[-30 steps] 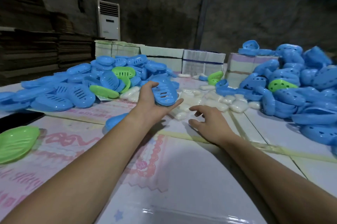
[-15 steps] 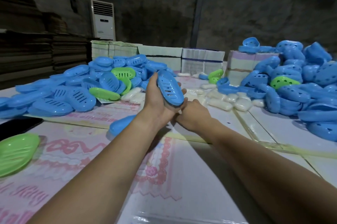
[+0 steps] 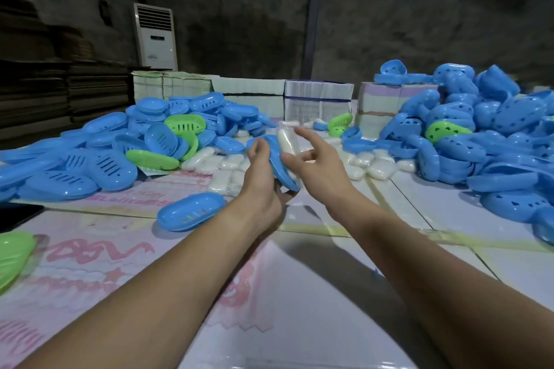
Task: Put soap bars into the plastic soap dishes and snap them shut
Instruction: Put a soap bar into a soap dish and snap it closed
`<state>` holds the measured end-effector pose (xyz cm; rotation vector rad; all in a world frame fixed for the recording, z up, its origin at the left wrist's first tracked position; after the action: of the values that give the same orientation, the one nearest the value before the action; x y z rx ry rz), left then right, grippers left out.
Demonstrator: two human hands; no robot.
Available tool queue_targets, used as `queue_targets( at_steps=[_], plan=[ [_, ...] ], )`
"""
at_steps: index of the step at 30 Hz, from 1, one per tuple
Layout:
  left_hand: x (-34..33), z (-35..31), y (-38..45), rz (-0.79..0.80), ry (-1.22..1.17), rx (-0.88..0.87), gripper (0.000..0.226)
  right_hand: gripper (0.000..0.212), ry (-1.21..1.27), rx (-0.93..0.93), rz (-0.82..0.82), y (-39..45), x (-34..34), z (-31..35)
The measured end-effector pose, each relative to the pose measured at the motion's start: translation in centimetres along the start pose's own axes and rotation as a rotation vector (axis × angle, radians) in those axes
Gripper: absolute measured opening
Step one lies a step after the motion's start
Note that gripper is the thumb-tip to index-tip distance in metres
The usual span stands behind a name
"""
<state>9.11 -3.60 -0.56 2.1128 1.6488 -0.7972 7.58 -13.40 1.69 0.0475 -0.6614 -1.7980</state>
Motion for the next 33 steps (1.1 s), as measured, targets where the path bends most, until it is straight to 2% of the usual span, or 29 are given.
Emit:
queue_targets(
  at_steps=[6, 10, 14, 20, 23, 25, 28, 30, 33],
  plan=[
    [-0.8, 0.6, -0.1, 0.038, -0.085, 0.055, 0.053, 0.039, -0.199, 0.064, 0.013, -0.4, 0.9, 0.5],
    [-1.7, 0.7, -0.4, 0.008, -0.125, 0.108, 0.057, 0.035, -0.364, 0.116, 0.034, -0.5, 1.4, 1.1],
    [-3.3, 0.5, -0.2, -0.025, -0.153, 0.189, 0.062, 0.037, -0.352, 0.124, 0.1, -0.1, 2.5, 1.4],
    [-4.4, 2.5, 0.5, 0.033, -0.289, 0.258, 0.06, 0.024, -0.384, 0.163, 0.005, 0.2, 3.8, 0.7],
    [-3.6, 3.0, 1.0, 0.028, -0.358, 0.282, 0.058, 0.023, -0.331, 0.188, -0.117, 0.9, 4.7, 0.2],
    [-3.3, 2.9, 1.1, 0.025, -0.334, 0.273, 0.049, 0.026, -0.382, 0.161, -0.225, 1.9, 6.4, -0.9],
    [-3.3, 3.1, 0.9, 0.019, -0.304, 0.281, 0.048, 0.041, -0.67, -0.033, -0.301, 3.8, 10.3, -4.3],
    [-3.7, 3.3, 0.8, 0.014, -0.298, 0.285, 0.052, 0.047, -1.001, -0.161, -0.276, 4.3, 13.1, -6.8],
    [-4.2, 3.6, 0.6, 0.021, -0.296, 0.301, 0.049, 0.046, -1.421, -0.217, -0.174, 5.1, 16.3, -9.6]
  ],
)
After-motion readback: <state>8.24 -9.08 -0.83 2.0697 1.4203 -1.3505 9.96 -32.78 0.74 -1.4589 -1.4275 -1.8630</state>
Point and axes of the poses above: each hand's wrist, its own y-axis towards the middle knuckle, its own x-axis out of the back of the hand, z = x × y, the point moved 4 cm from there along y, towards the middle knuckle, and after that the axes turned 3 degrees about x, right-handed, at the moved point
